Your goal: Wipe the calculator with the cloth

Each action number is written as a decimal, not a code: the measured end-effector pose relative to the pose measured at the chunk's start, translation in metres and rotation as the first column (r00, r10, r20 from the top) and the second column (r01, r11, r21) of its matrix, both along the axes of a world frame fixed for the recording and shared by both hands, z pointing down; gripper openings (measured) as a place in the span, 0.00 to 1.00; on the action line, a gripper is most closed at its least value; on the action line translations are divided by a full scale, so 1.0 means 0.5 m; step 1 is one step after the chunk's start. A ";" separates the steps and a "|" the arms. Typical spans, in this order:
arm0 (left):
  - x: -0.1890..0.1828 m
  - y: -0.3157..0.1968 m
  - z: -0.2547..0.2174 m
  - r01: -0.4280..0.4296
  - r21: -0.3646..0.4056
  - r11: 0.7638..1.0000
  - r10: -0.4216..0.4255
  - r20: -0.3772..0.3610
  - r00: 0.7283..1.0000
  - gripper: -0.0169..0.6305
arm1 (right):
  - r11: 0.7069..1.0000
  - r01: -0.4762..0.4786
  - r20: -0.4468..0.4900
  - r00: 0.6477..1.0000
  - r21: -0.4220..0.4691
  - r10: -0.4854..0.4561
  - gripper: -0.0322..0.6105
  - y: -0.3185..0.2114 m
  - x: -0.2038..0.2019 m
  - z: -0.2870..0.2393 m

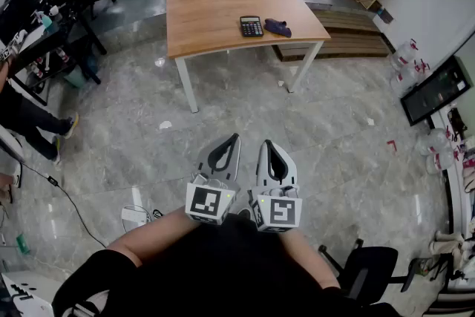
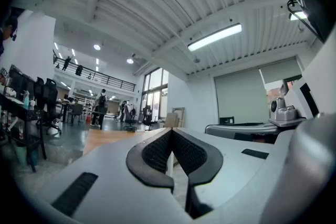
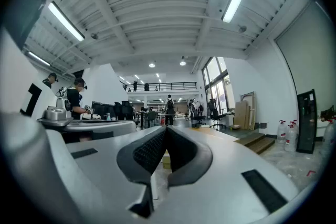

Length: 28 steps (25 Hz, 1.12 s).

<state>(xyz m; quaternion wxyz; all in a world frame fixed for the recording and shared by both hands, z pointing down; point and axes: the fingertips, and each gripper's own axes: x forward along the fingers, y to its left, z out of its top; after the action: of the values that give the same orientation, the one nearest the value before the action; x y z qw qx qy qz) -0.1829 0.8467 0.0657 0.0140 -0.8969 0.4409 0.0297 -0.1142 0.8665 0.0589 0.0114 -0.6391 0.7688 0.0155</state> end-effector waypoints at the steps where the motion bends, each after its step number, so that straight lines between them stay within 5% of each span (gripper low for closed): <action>1: 0.005 -0.002 -0.001 0.001 -0.001 1.000 -0.001 0.006 1.000 0.04 | 1.000 0.001 0.001 1.000 -0.008 -0.001 0.07 -0.003 0.005 0.006; 13: 0.091 -0.017 0.009 0.030 -0.029 0.999 -0.030 0.016 0.999 0.04 | 1.000 0.028 0.017 0.999 -0.005 -0.028 0.07 -0.027 0.090 0.023; 22: 0.147 -0.030 0.025 0.083 -0.042 0.996 -0.082 0.027 0.996 0.04 | 0.997 0.073 0.114 0.991 -0.022 -0.070 0.07 -0.041 0.165 0.041; 28: 0.185 -0.092 0.058 0.075 -0.079 0.994 -0.073 0.026 0.997 0.04 | 0.997 0.064 0.084 0.995 -0.047 -0.060 0.07 -0.102 0.195 0.066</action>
<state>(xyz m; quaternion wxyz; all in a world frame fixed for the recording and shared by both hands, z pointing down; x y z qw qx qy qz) -0.0906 0.8005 0.0946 -0.0159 -0.8800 0.4747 0.0014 -0.0167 0.8156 0.0918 0.0277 -0.6151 0.7874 -0.0303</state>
